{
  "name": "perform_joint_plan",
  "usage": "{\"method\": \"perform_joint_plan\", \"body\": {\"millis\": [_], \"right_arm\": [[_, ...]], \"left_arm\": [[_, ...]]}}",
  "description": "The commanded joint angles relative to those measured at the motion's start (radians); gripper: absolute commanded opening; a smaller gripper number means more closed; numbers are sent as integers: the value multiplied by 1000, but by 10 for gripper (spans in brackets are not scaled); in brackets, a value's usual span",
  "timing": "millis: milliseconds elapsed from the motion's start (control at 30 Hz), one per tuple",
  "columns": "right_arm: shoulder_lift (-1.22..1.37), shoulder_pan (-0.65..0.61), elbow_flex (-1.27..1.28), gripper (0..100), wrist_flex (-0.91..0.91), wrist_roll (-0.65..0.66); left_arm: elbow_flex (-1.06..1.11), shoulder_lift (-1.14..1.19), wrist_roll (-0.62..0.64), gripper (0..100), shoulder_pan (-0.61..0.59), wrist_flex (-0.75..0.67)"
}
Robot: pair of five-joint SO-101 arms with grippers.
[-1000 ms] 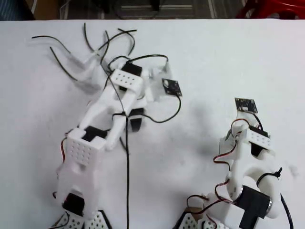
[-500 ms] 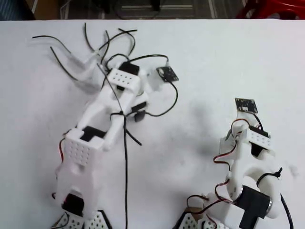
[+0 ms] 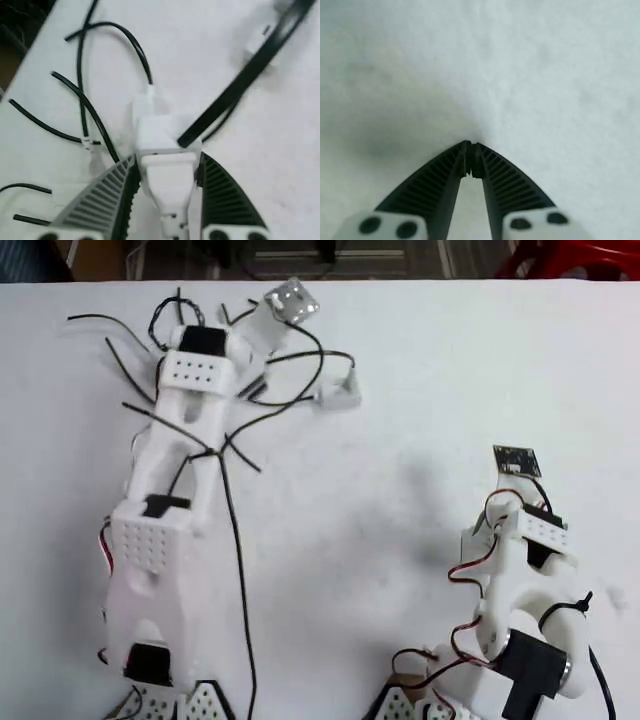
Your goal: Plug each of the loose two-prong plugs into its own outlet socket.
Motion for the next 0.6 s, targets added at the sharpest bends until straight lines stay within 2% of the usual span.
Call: {"method": "perform_joint_plan", "body": {"millis": [0,100,200,367,567], "right_arm": [[-12,7,3,20,-15,-11],[-12,7,3,20,-15,-11],[-12,7,3,20,-15,-11],[-12,5,3,20,-15,-11],[-12,4,3,20,-15,-11]], "left_arm": [[5,51,8,89,-54,-210],[-8,130,12,180,-93,-221],[-49,168,12,207,-119,-143],[-204,159,12,230,-130,84],[-532,134,12,237,-119,404]]}}
